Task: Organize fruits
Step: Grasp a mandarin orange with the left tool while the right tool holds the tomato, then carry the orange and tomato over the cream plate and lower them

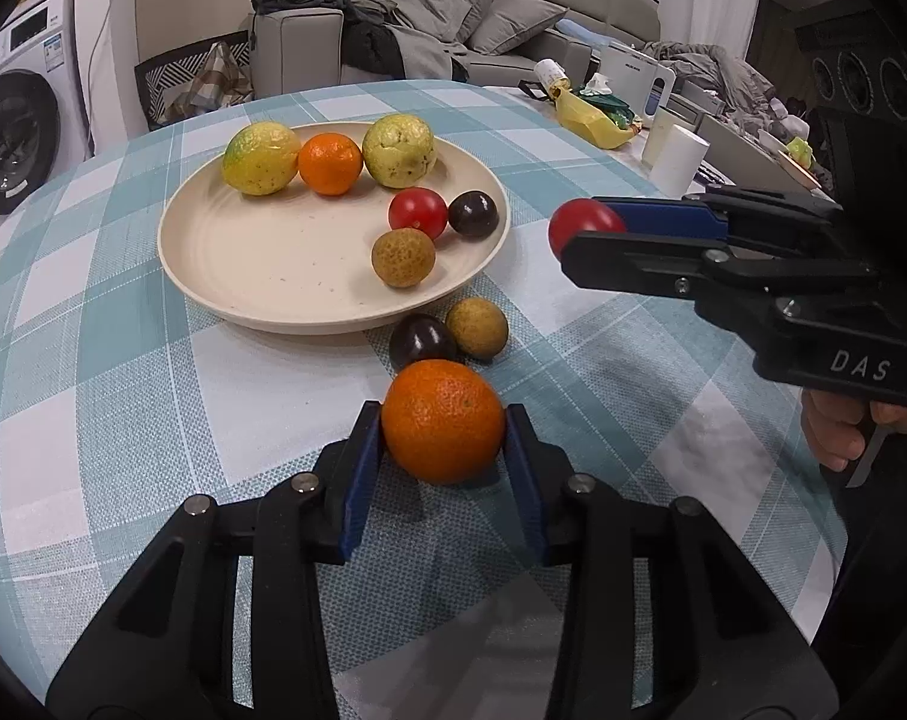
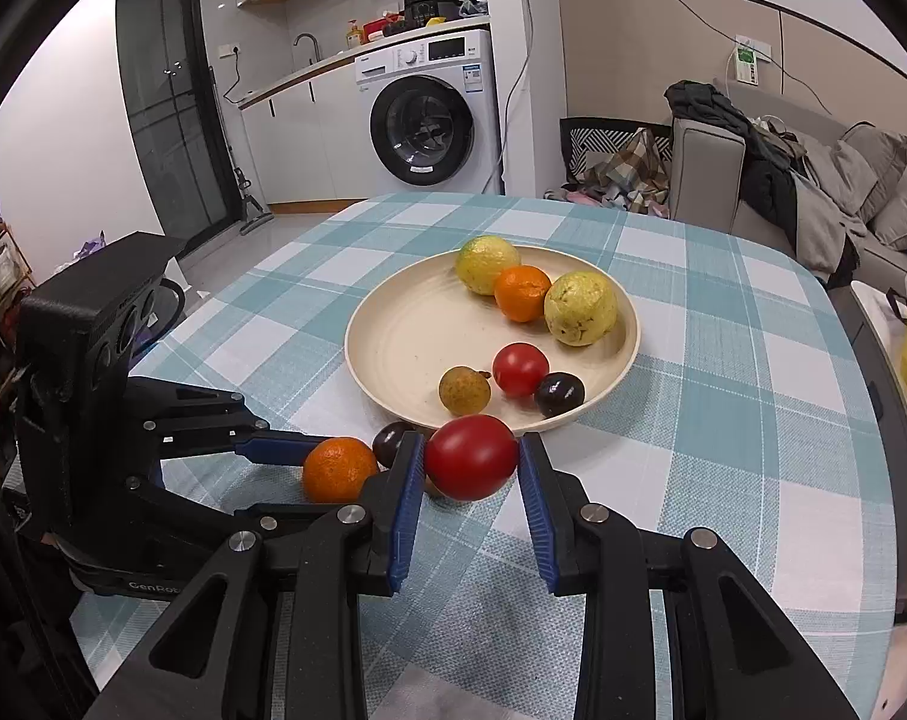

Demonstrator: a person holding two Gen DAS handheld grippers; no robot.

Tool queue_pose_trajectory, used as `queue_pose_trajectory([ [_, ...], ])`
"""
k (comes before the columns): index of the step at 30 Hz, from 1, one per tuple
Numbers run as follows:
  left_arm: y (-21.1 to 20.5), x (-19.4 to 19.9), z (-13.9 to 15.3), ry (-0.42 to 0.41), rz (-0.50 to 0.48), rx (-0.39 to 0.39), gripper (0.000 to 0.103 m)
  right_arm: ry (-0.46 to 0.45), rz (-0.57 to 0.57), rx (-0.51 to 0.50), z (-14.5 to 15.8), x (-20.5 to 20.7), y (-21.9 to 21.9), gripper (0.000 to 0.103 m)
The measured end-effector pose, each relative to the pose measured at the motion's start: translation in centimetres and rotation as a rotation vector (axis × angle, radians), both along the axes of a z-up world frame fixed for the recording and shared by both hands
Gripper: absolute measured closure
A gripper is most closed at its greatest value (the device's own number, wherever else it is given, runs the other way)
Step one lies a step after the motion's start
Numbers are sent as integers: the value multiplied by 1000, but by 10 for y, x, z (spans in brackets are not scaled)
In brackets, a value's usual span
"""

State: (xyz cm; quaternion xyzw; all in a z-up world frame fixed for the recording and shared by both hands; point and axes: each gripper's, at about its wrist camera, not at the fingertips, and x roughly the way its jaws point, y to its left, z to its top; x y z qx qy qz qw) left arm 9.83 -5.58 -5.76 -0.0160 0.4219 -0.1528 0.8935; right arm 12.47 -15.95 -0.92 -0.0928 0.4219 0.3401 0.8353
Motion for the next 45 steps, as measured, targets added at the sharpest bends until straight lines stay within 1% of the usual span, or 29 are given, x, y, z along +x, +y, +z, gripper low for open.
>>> queue_pose_trajectory([
  [7,5,-3,5,-28,7,-29,67,0,-3,4,-1,0,0,70],
  [10,8,-8,11,-70,27,-32,67,-4,-5,10,-1,0,1,70],
  [20,35,-14,31,-181,158,-70,67,-33,-36,63,3,0,2,70],
  [24,44,-15,36,-215,211,-65,67,-45,-62,79,4,2,1,70],
  [30,52,-14,41,-236,253,-68,67,-68,-111,105,5,6,-2,70],
  [35,52,-7,47,-256,268,-47,67,-80,-138,126,7,9,-3,70],
  [41,51,9,54,-273,272,-32,67,-63,-151,141,4,19,2,70],
  [45,51,22,53,-267,276,-28,67,-49,-154,141,0,27,6,70],
])
